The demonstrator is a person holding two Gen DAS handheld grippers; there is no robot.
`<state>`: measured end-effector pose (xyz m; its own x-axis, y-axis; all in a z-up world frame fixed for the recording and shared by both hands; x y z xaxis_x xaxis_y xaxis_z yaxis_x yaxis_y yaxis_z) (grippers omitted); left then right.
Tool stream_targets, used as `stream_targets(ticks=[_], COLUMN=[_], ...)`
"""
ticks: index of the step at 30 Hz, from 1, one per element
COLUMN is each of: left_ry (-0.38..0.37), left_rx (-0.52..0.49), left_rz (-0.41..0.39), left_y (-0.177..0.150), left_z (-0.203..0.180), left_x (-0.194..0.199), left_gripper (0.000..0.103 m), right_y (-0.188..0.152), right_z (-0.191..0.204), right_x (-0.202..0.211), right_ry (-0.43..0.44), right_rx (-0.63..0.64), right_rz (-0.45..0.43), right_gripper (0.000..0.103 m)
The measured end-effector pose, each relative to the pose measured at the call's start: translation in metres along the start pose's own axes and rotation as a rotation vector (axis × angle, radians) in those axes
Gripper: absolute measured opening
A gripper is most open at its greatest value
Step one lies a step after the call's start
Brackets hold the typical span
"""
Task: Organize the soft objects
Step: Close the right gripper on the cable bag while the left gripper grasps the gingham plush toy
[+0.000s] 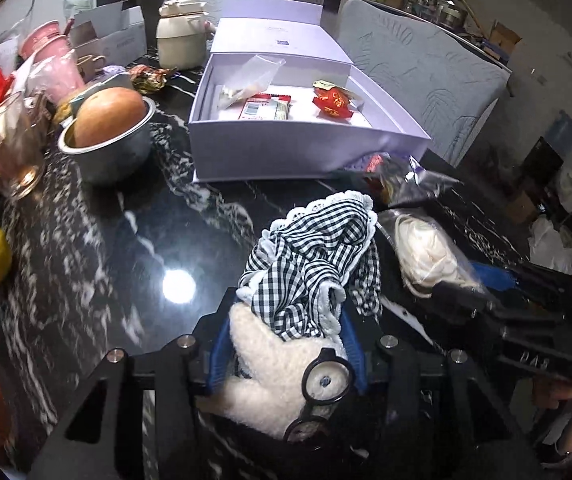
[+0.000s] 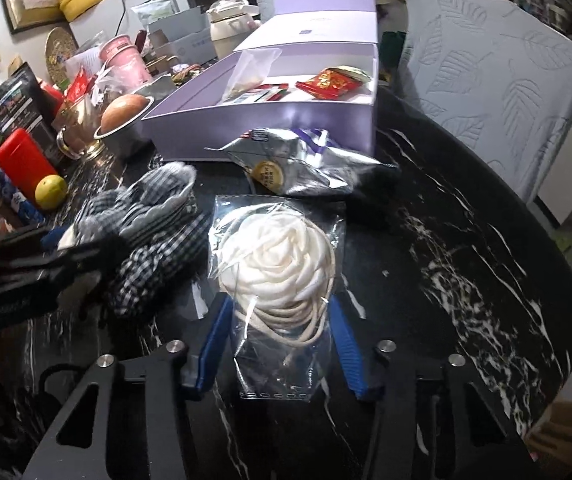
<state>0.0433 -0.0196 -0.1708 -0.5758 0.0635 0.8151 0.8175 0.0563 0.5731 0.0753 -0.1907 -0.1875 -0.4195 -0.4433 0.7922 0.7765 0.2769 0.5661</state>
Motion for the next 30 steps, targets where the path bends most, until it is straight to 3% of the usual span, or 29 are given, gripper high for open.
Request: stream_targets(ticks=[14,17,19,20,22,30], left_ry=[0.041,0.067,0.1,0.12,0.146,0.108], left_rx=[0.068,0.055,0.03,0.012,-0.009,0.0], left_rz=[0.015,0.01,0.031,0.046,0.06,0.047], left_y=[-0.048,-0.05,-0.051,-0.053,-0.054,-0.049], left_z=[-0.013,-0.016,-0.018,-0.019,-0.019,-0.014], left_x=[0.034,0.031,0.026,0.021,0.014,0.006], left_gripper=[0.047,0.051,0.058,0.059,0.059,0.063], right_y=[-0.041,-0.047,-0.048,-0.048,-0.048,-0.035], right_z=[-0.005,-0.009,-0.01,-0.01,-0.007,0.002], right_x=[0.033,0.038,0.038,0.037,0.033,0.018], right_ry=[0.043,0.034,0.016,-0.002,-0.034,-0.064], right_rx=[0.061,0.056,0.054,0.055,0.066,0.04], right_rz=[0.059,0.071,0.078,0.08,0.082,0.064], right_gripper=[0.048,0.056,0.084,0.089,0.091,0.091])
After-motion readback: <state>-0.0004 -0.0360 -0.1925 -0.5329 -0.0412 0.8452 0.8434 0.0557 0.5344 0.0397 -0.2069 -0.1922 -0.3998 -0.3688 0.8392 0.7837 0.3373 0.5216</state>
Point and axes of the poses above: each gripper's, at about its wrist camera, not at the fingertips, and x roughly against the way its jaws point, z to its left, y to its top, the point moved 4 cm from there along -x, roughly the way its jaws point, and after that the axes turned 4 degrees about y, right-handed, at the moved point
